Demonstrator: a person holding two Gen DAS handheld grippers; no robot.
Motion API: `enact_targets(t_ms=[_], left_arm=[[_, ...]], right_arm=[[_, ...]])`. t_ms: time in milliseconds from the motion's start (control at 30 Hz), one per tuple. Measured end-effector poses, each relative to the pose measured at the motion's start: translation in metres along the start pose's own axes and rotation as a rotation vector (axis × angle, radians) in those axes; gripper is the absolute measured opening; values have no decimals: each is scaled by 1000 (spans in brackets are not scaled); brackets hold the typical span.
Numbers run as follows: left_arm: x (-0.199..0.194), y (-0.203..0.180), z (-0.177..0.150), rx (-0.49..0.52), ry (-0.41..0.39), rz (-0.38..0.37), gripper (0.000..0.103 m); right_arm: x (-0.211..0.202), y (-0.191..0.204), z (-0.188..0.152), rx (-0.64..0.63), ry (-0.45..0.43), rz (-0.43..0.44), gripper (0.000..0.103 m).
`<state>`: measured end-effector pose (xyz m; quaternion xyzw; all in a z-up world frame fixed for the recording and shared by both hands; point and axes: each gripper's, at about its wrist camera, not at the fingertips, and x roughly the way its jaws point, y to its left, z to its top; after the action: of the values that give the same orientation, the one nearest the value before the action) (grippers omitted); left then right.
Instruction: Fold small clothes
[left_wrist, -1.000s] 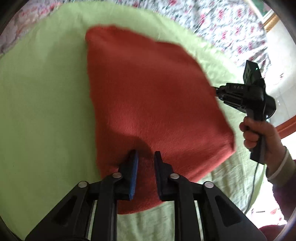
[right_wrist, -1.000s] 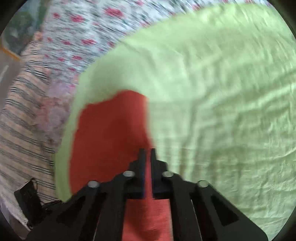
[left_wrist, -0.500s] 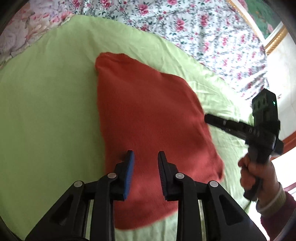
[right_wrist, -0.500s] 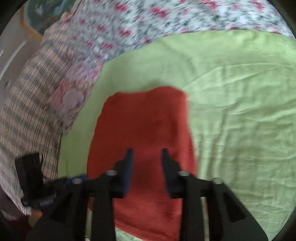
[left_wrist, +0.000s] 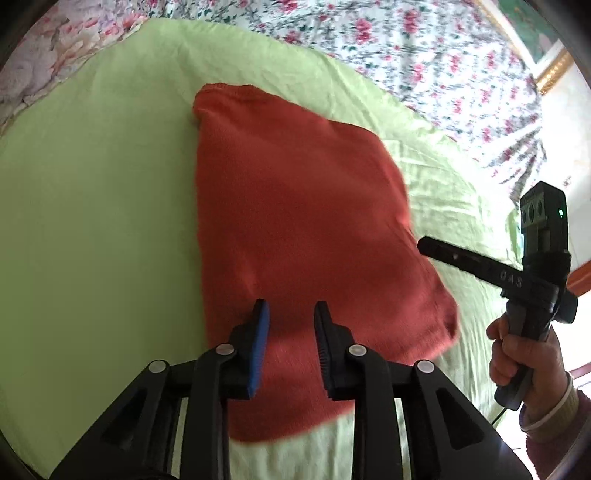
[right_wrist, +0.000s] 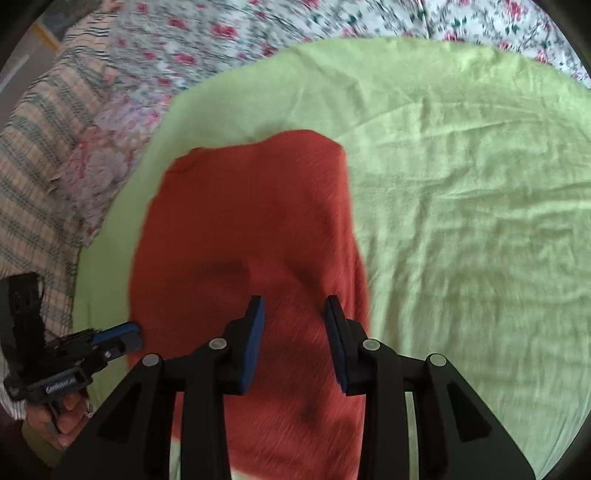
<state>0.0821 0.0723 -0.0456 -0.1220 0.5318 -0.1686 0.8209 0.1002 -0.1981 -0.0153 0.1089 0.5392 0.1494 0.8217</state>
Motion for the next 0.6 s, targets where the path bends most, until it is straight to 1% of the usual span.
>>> enact_targets(t_ms=[67, 100, 167, 233, 267, 300, 333, 367, 400, 467, 500, 533, 567, 600], left_arm=[[-4, -4, -14, 29, 9, -5, 31], [-5, -4, -20, 43, 19, -1, 31], [3, -1, -33, 70, 58, 23, 31], [9, 3, -43, 77, 83, 41, 30], [8, 3, -46, 78, 77, 45, 30], [5, 2, -48, 80, 70, 47, 31], [2, 1, -50, 77, 65, 45, 34], [0, 2, -53, 72, 64, 43, 38], [0, 2, -55, 65, 64, 41, 38], [0, 2, -59, 44, 56, 48, 39], [-2, 0, -62, 36, 49, 55, 39], [-4, 0, -64, 28, 45, 63, 40], [-8, -1, -66, 21, 40, 74, 41], [-14, -2, -68, 15, 33, 86, 42]], right_arm=[[-13, 5, -22, -16, 4, 15, 36], [-14, 8, -31, -21, 14, 12, 36], [-11, 6, -53, -31, 48, -34, 36], [1, -3, -70, -14, 107, -83, 36], [6, -7, -75, 1, 108, -83, 36], [5, -8, -76, 8, 87, -83, 36], [3, -7, -76, 17, 75, -89, 36], [3, -6, -76, 18, 76, -101, 40], [3, -3, -76, 7, 75, -112, 44], [7, 5, -78, -25, 73, -100, 70], [10, 11, -80, -44, 75, -97, 77], [14, 18, -82, -79, 82, -106, 92], [19, 29, -85, -130, 97, -120, 103], [22, 36, -86, -172, 112, -131, 103]])
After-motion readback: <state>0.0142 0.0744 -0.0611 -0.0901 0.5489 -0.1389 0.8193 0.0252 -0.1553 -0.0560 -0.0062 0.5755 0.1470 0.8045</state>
